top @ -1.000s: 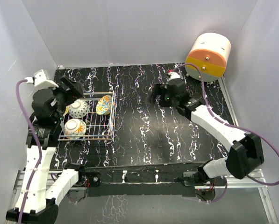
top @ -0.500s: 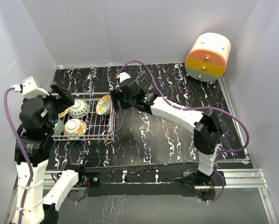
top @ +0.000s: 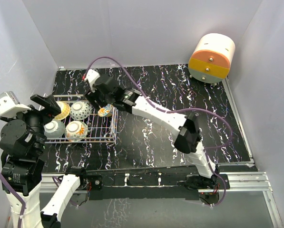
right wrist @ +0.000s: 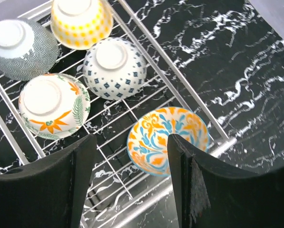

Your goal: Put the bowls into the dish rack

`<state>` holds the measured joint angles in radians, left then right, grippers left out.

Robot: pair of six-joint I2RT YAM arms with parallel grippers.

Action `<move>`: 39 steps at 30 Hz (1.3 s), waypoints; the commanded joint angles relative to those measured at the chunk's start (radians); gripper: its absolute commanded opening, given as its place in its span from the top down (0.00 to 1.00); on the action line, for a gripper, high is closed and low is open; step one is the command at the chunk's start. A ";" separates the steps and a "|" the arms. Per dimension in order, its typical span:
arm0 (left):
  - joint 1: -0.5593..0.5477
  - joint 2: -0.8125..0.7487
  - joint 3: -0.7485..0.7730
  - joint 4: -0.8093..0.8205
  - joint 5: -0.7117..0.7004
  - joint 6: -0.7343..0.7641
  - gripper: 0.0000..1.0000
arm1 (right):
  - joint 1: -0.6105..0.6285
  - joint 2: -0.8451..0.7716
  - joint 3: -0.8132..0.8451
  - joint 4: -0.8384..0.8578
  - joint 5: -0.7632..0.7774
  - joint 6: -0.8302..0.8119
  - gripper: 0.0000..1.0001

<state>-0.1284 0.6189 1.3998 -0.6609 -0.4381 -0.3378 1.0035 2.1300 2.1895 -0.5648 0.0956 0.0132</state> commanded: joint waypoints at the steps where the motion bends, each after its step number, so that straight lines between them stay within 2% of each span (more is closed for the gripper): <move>1: -0.002 -0.008 0.014 -0.021 -0.011 0.013 0.19 | 0.034 0.117 0.186 -0.165 -0.009 -0.128 0.37; 5: -0.002 -0.020 0.008 -0.022 -0.007 0.013 0.19 | 0.056 0.137 0.176 -0.146 -0.005 -0.169 0.38; 11: -0.002 -0.048 0.017 -0.028 -0.012 0.015 0.19 | 0.065 0.222 0.244 -0.202 0.007 -0.221 0.39; 16: -0.005 -0.059 0.030 -0.038 -0.010 0.015 0.19 | 0.083 0.279 0.275 -0.211 0.073 -0.270 0.39; 24: -0.012 -0.069 0.023 -0.043 -0.016 0.017 0.19 | 0.102 0.313 0.295 -0.210 0.092 -0.331 0.39; 31: -0.023 -0.079 0.010 -0.036 -0.029 0.019 0.19 | 0.122 0.349 0.264 -0.174 0.239 -0.395 0.39; 39: -0.040 -0.090 0.010 -0.035 -0.053 0.028 0.18 | 0.129 0.372 0.262 -0.141 0.312 -0.454 0.40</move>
<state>-0.1558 0.5335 1.4071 -0.6975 -0.4656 -0.3321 1.1313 2.4847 2.4264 -0.7746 0.3298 -0.3878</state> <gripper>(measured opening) 0.815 0.604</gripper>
